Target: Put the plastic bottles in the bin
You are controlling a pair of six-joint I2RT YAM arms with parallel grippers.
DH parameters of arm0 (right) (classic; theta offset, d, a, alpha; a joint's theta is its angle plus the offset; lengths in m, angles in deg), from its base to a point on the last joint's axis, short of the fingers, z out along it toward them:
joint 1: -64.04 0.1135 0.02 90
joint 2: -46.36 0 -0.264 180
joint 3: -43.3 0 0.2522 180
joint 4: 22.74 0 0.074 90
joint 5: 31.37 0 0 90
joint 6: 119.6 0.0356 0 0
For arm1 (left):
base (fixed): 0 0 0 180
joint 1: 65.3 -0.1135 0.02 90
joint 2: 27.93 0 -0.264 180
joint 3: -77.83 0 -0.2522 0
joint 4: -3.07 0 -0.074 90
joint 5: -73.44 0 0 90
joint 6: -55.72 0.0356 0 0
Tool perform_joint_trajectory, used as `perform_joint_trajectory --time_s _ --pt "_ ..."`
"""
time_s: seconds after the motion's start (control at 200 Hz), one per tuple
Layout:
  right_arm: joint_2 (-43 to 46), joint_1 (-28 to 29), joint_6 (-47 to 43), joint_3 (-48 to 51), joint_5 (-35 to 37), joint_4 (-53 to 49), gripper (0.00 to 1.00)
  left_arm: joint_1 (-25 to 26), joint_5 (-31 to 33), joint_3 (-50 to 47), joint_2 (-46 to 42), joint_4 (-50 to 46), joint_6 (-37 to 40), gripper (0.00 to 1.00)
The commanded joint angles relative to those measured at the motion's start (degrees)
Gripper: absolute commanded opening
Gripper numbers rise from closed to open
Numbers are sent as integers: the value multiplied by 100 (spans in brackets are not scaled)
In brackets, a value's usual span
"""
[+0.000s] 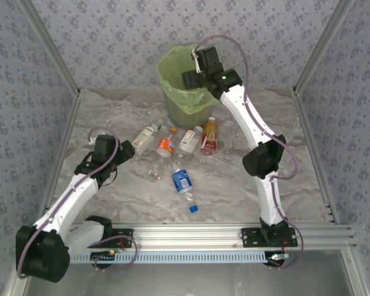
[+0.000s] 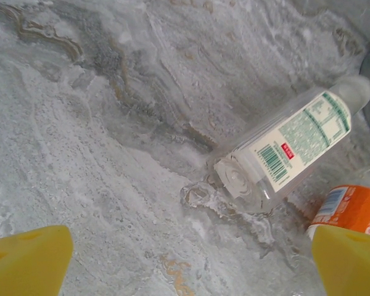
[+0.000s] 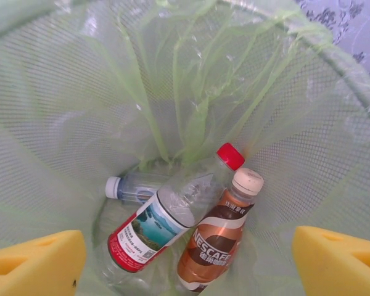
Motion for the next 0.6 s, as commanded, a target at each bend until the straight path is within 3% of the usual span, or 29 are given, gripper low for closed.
perform_joint_trajectory --time_s 0.0,0.29,0.41,0.525,0.595 --pt "563 41 -52 30 -187 -100 90 -83 -219 270 346 173 478 99" --pt "1928 54 126 1464 -194 504 99 -133 -807 886 1372 145 1035 99" --pt "2860 49 409 2909 -162 1116 99 -156 -1046 1179 1721 38 1333 99" --pt "3672 45 813 4248 -46 1797 99 -463 -1986 1455 2129 -76 1400 99" --pt "4066 44 1047 4923 50 2103 99 -532 -2178 1514 2296 -48 1543 99"
